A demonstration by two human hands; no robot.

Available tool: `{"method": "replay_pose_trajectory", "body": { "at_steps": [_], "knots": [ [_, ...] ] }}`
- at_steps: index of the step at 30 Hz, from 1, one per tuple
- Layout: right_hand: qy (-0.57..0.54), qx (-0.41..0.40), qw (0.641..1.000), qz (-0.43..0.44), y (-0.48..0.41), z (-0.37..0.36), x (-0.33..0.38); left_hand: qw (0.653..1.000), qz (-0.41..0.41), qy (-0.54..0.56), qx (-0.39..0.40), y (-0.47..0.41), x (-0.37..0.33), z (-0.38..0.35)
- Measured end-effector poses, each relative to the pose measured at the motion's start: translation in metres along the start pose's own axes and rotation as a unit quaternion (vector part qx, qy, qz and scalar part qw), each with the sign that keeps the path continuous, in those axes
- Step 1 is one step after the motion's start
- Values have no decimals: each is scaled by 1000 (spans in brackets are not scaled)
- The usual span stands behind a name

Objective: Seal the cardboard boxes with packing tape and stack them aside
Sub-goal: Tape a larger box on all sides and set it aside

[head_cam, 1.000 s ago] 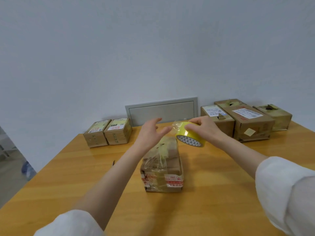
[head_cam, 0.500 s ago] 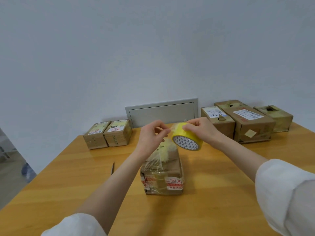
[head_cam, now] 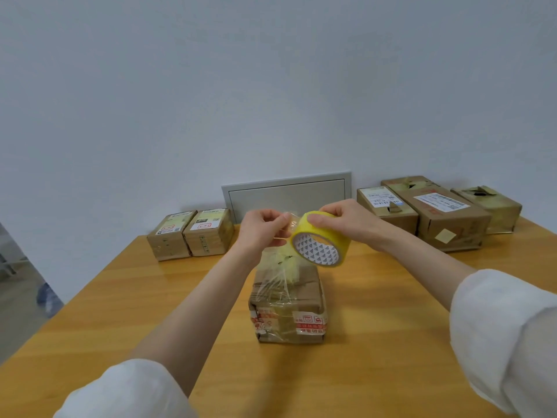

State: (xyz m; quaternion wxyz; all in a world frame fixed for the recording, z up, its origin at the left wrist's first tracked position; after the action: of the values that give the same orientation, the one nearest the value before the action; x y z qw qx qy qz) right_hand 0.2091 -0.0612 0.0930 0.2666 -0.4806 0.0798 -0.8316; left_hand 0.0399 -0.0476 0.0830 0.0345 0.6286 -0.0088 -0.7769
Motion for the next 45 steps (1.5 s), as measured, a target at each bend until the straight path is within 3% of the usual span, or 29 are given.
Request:
{"method": "replay_pose_trajectory", "body": {
  "at_steps": [3, 5, 9, 23, 27, 31, 35, 40, 45],
  "knots": [
    [-122, 2, 992, -24, 1, -5, -6, 999, 14, 28, -13, -2, 6, 11],
    [-137, 1, 990, -16, 0, -6, -7, 999, 16, 26, -22, -2, 10, 19],
    [-40, 13, 999, 3, -5, -3, -4, 999, 15, 6, -32, -2, 14, 32],
    [43, 74, 996, -19, -27, -3, -9, 999, 7, -4, -49, -2, 24, 39],
    [204, 74, 976, -7, -27, 10, -24, 997, 1, -3, -82, -3, 22, 67],
    [119, 99, 988, -11, -20, 4, -32, 996, 0, -15, -87, -3, 27, 82],
    [87, 70, 993, -30, -20, 8, -44, 996, 15, -7, -92, -4, 38, 83],
    [307, 65, 947, -61, -13, 21, -61, 994, 56, -14, -95, -8, 57, 82],
    [305, 96, 945, -72, -12, 4, -68, 990, 82, 3, -110, -9, 79, 83]
  ]
}}
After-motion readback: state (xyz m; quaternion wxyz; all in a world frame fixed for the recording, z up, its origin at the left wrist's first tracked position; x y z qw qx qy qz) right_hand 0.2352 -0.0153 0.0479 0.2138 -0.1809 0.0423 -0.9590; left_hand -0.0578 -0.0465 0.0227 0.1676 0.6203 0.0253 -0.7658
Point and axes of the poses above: each hand's wrist, its own y-axis away from the middle knuckle, its own z-axis out of the back of the hand, x = y × z, the point moved 9 cm from there along -y, towards the middle knuckle, and after that the axes turned 12 degrees about z, right-handed, at the moved point
